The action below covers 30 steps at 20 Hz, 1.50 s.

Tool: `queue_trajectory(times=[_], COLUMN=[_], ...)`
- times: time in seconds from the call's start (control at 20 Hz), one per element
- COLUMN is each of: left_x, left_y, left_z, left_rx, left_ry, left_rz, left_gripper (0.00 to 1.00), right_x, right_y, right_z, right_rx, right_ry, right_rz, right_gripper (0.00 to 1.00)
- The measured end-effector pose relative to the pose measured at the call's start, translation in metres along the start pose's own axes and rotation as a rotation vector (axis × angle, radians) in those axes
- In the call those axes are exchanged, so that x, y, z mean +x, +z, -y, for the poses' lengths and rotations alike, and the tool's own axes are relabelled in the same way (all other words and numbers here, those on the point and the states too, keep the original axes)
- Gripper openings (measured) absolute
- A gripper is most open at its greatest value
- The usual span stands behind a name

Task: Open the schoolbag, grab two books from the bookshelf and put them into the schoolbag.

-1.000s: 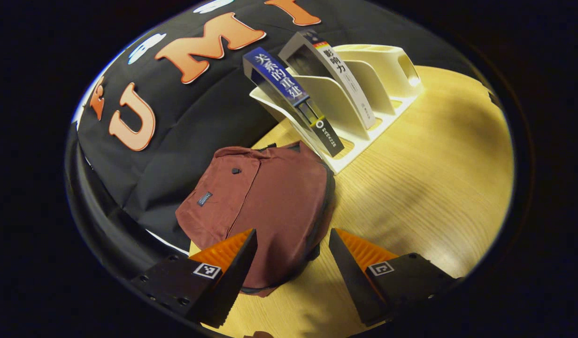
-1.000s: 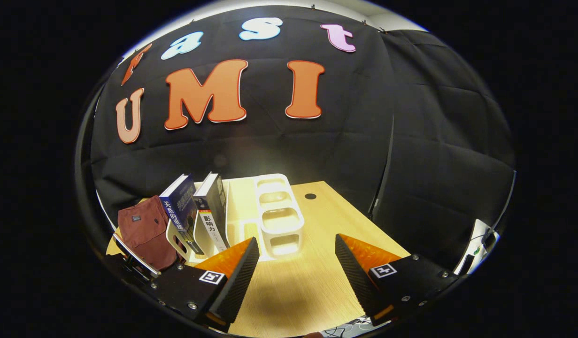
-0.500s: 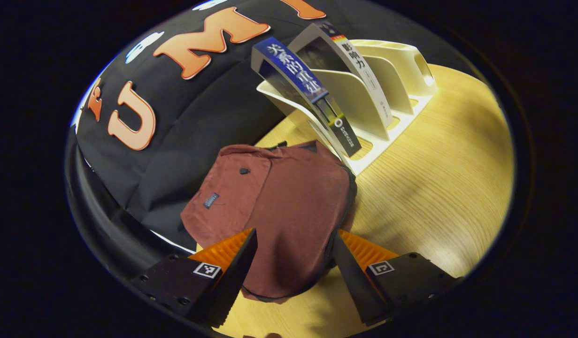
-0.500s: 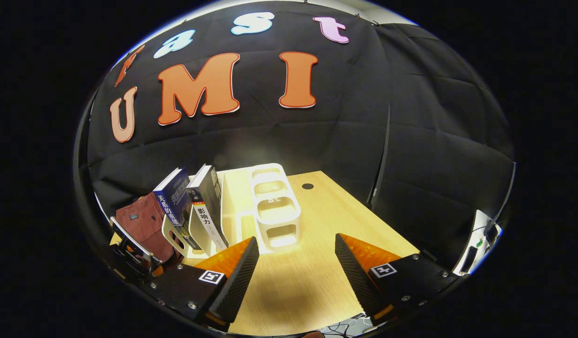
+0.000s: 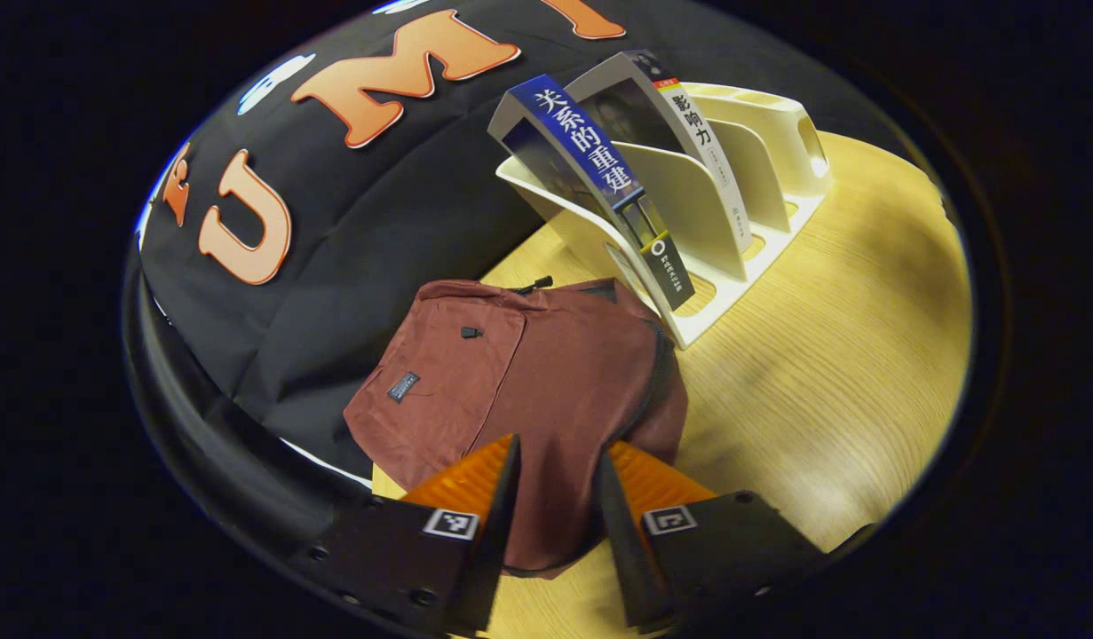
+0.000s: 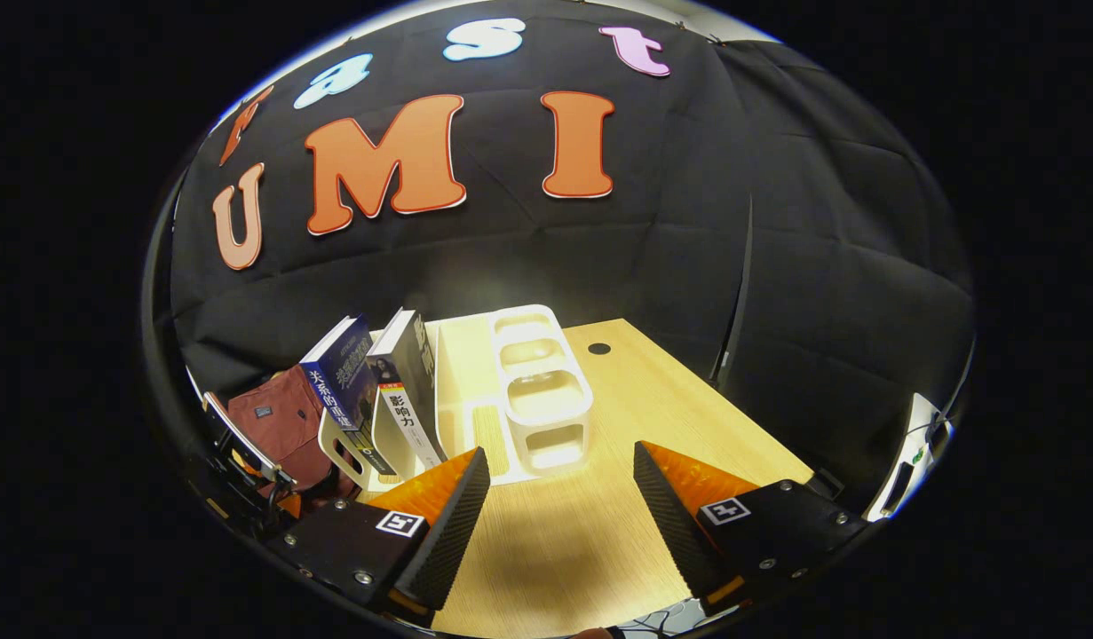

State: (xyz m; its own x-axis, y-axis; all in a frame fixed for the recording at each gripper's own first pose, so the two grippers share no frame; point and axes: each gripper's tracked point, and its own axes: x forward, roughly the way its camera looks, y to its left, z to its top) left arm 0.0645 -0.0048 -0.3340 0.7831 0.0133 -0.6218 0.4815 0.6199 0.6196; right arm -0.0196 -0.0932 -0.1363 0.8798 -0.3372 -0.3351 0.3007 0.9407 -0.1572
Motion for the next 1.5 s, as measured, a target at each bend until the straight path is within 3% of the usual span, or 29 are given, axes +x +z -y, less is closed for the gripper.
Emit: queue_trajectory(times=[0.15, 0.2, 0.3, 0.45, 0.55, 0.8, 1.25, 1.4, 1.5], left_x=[0.002, 0.002, 0.002, 0.0, -0.004, -0.027, -0.051, -0.05, -0.047], left_y=[-0.001, 0.001, 0.0, 0.0, 0.005, 0.029, 0.079, 0.092, 0.093], left_z=[0.01, 0.01, 0.01, 0.01, 0.003, -0.046, -0.17, -0.186, -0.186], left_rx=[0.023, 0.027, 0.032, 0.002, -0.035, -0.106, -0.115, -0.14, -0.155], left_ry=[-0.042, -0.045, -0.06, -0.117, -0.167, -0.259, -0.251, -0.278, -0.285], left_rz=[-0.021, -0.021, -0.02, -0.03, -0.03, 0.013, 0.16, 0.182, 0.176], left_gripper=[0.25, 0.08, 0.05, 0.03, 0.01, 0.01, 0.01, 0.01, 0.01], right_x=[0.001, 0.0, 0.001, -0.002, -0.008, -0.032, -0.074, -0.082, -0.083], right_y=[0.001, 0.001, 0.007, 0.015, 0.021, 0.039, 0.06, 0.086, 0.109], right_z=[-0.001, -0.002, -0.007, -0.01, -0.014, -0.04, -0.105, -0.127, -0.145], right_rx=[0.021, 0.034, 0.044, 0.03, 0.026, 0.035, 0.049, -0.021, -0.062], right_ry=[0.011, 0.021, 0.043, 0.041, 0.031, 0.044, 0.054, 0.065, 0.113], right_rz=[-0.011, -0.02, -0.008, 0.015, 0.027, 0.049, 0.092, 0.111, 0.113], right_gripper=[0.97, 0.97, 0.97, 1.0, 0.97, 0.97, 0.97, 0.97, 0.97])
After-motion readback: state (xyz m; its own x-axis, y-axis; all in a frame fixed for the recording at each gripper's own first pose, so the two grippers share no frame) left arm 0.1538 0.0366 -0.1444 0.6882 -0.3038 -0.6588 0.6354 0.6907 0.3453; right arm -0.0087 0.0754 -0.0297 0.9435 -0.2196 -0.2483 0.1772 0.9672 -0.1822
